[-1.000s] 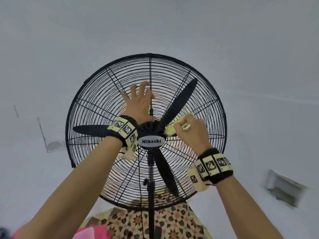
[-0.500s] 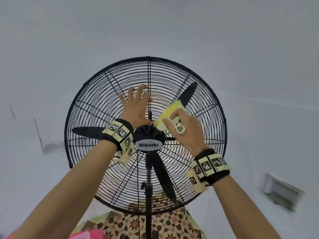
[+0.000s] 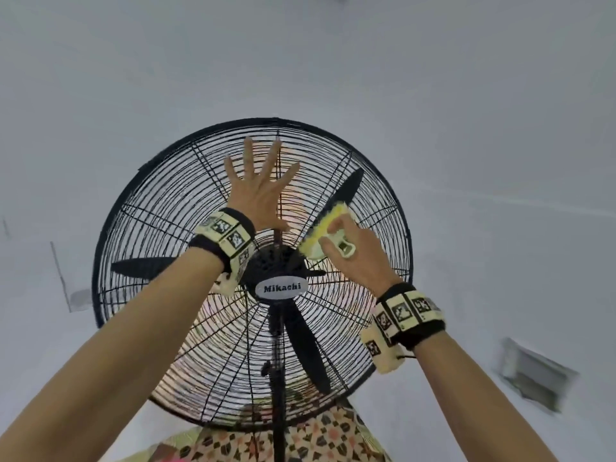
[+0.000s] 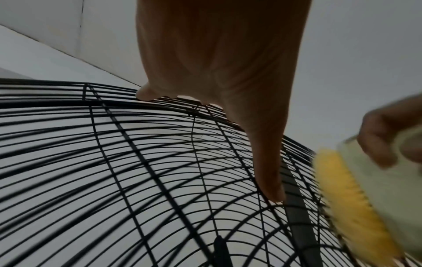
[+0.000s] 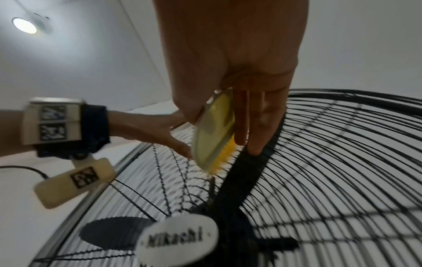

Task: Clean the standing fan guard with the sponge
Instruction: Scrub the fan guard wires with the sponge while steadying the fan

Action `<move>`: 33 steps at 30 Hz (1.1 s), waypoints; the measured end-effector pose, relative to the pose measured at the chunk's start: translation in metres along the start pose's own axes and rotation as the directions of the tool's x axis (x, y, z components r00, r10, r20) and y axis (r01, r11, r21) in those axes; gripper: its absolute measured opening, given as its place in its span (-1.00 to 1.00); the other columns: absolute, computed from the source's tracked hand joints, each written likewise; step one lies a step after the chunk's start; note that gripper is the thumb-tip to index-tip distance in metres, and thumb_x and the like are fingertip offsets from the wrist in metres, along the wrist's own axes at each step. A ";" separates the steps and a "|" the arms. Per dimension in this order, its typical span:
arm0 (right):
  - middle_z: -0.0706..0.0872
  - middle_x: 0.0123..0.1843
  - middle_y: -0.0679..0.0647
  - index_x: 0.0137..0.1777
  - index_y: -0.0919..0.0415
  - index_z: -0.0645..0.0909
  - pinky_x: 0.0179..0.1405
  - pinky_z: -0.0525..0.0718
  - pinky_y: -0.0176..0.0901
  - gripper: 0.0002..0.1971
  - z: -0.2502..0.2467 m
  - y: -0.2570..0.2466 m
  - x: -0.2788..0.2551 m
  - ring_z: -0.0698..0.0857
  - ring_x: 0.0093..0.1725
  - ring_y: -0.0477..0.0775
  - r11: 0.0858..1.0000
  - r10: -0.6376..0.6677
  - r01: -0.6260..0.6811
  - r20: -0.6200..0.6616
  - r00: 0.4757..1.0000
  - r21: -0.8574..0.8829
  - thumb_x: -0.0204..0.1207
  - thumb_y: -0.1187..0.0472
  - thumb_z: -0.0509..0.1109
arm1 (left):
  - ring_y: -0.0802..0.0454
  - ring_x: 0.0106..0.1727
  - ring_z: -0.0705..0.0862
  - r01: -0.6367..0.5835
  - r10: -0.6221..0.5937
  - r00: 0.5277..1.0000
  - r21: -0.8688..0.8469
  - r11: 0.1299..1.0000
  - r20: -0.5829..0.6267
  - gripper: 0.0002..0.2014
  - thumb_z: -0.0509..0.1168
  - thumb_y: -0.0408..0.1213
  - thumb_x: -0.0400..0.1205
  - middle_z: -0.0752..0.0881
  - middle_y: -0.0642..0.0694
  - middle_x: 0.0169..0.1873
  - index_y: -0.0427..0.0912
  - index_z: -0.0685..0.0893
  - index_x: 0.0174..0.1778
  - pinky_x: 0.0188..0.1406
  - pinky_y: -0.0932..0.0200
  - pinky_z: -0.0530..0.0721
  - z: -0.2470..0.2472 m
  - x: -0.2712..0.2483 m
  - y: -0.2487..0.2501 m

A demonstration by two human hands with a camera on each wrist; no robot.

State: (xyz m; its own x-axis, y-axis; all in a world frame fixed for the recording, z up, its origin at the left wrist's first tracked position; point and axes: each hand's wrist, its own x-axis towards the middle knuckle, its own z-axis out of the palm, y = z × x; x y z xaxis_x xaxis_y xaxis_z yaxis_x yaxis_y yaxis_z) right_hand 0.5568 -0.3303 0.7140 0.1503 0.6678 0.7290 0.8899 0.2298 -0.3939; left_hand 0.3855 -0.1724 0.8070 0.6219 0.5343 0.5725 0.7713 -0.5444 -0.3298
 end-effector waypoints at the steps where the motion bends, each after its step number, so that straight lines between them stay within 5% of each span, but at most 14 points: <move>1: 0.77 -0.18 -0.01 0.13 0.05 0.51 -0.47 0.74 -0.10 -0.84 0.000 0.006 -0.001 0.75 -0.36 -0.02 0.998 0.055 -0.054 -0.012 0.998 0.018 0.70 0.04 0.40 | -0.63 0.68 -0.50 0.000 0.000 1.000 0.003 1.000 0.012 0.41 0.47 0.58 0.29 -0.61 -0.12 0.72 0.26 -0.38 0.80 0.55 -0.84 -0.12 -0.001 0.002 0.001; 5: 0.74 -0.26 -0.07 -0.02 0.12 0.58 -0.55 0.57 -0.35 -0.88 -0.003 0.022 -0.005 0.64 -0.47 -0.19 0.975 0.223 -0.223 -0.072 0.972 0.013 0.63 0.15 0.48 | -0.63 0.69 -0.47 0.040 -0.038 0.998 -0.043 0.998 0.055 0.43 0.59 0.47 0.25 -0.48 -0.03 0.78 0.18 -0.22 0.84 0.51 -0.88 -0.07 -0.005 0.008 0.003; 8: 0.71 -0.23 -0.11 -0.02 0.19 0.61 -0.60 0.49 -0.48 -0.91 -0.003 0.006 0.003 0.69 -0.42 -0.29 0.994 0.086 -0.079 -0.108 0.990 0.073 0.63 0.24 0.48 | -0.66 0.69 -0.45 0.040 -0.036 0.998 -0.076 0.996 0.049 0.41 0.63 0.44 0.21 -0.37 0.09 0.81 0.13 -0.08 0.84 0.47 -0.92 -0.09 -0.008 0.010 0.008; 11: 0.76 -0.20 -0.03 -0.04 0.10 0.56 -0.59 0.50 -0.43 -0.89 0.005 -0.008 0.012 0.72 -0.41 -0.11 0.998 0.004 0.003 -0.114 0.993 0.056 0.65 0.18 0.45 | -0.69 0.69 -0.42 0.050 -0.047 0.999 -0.121 0.991 0.024 0.38 0.66 0.43 0.16 -0.30 0.14 0.81 0.08 0.04 0.80 0.43 -0.94 -0.12 -0.009 0.009 0.009; 17: 0.76 -0.18 0.07 -0.01 0.18 0.64 -0.35 0.65 -0.13 -0.68 -0.003 -0.010 0.019 0.66 -0.29 0.03 0.918 0.320 -0.326 -0.062 0.945 -0.225 0.59 -0.11 0.39 | -0.70 0.69 -0.41 0.030 -0.031 1.000 -0.242 0.970 -0.003 0.30 0.71 0.37 0.11 -0.14 0.09 0.78 -0.01 0.22 0.68 0.40 -0.96 -0.12 -0.004 0.009 -0.005; 20: 0.79 -0.24 -0.02 -0.04 0.16 0.63 -0.50 0.72 -0.18 -0.81 -0.009 -0.022 0.024 0.71 -0.41 -0.09 0.990 0.138 -0.137 -0.146 0.980 0.017 0.63 0.03 0.44 | -0.69 0.69 -0.42 -0.008 -0.001 0.999 -0.284 0.959 -0.032 0.29 0.73 0.35 0.07 -0.12 0.09 0.77 0.00 0.25 0.64 0.39 -0.97 -0.15 -0.001 0.007 -0.010; 23: 0.74 -0.24 -0.09 -0.03 0.09 0.56 -0.47 0.77 -0.20 -0.87 -0.004 -0.027 0.021 0.73 -0.37 -0.19 0.999 -0.047 0.050 -0.139 0.989 0.021 0.63 0.12 0.46 | -0.66 0.70 -0.42 0.012 -0.021 0.999 -0.281 0.960 -0.026 0.30 0.73 0.35 0.08 -0.13 0.09 0.77 0.01 0.24 0.67 0.39 -0.92 -0.19 -0.003 0.006 -0.009; 25: 0.70 -0.27 -0.09 -0.06 0.09 0.54 -0.40 0.73 -0.17 -0.83 -0.007 -0.027 0.019 0.71 -0.34 -0.13 0.993 0.094 -0.101 -0.108 0.990 -0.065 0.63 0.07 0.46 | -0.66 0.70 -0.40 0.020 -0.029 0.999 -0.283 0.959 -0.028 0.26 0.74 0.31 0.12 -0.10 0.06 0.78 -0.01 0.26 0.66 0.41 -0.93 -0.16 -0.005 0.006 -0.008; 28: 0.64 -0.22 -0.03 -0.04 0.13 0.54 -0.20 0.67 -0.16 -0.72 -0.019 -0.029 0.024 0.68 -0.17 -0.03 0.855 0.332 -0.334 -0.076 0.940 -0.396 0.65 -0.08 0.41 | -0.69 0.69 -0.40 0.030 -0.035 0.999 -0.278 0.960 -0.013 0.22 0.73 0.30 0.16 -0.08 0.01 0.77 -0.03 0.26 0.64 0.43 -0.93 -0.16 -0.009 0.008 -0.005; 30: 0.73 -0.17 0.02 -0.06 0.20 0.55 -0.21 0.75 -0.15 -0.71 -0.024 -0.031 0.031 0.71 -0.20 -0.05 0.904 0.304 -0.317 -0.089 0.949 -0.287 0.63 -0.04 0.44 | -0.69 0.69 -0.39 0.022 -0.028 0.999 -0.280 0.960 -0.018 0.23 0.73 0.31 0.14 -0.07 0.01 0.76 -0.05 0.27 0.64 0.41 -0.94 -0.15 -0.010 0.009 -0.002; 33: 0.74 -0.24 -0.07 -0.03 0.18 0.60 -0.56 0.52 -0.45 -0.85 -0.019 -0.033 0.035 0.67 -0.45 -0.27 0.996 0.086 -0.084 -0.114 0.990 0.016 0.61 0.13 0.49 | -0.67 0.71 -0.36 0.012 -0.025 0.999 -0.293 0.956 -0.041 0.25 0.75 0.30 0.10 -0.05 0.03 0.77 -0.03 0.28 0.64 0.43 -0.95 -0.11 -0.007 0.006 -0.004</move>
State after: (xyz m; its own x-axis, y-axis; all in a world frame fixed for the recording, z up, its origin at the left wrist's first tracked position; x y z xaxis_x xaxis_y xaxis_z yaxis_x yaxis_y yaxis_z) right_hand 0.5410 -0.3281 0.7627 0.2739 0.6001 0.7516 0.8672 0.1838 -0.4627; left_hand 0.3852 -0.1716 0.8176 0.5964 0.5209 0.6107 0.7049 -0.7038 -0.0881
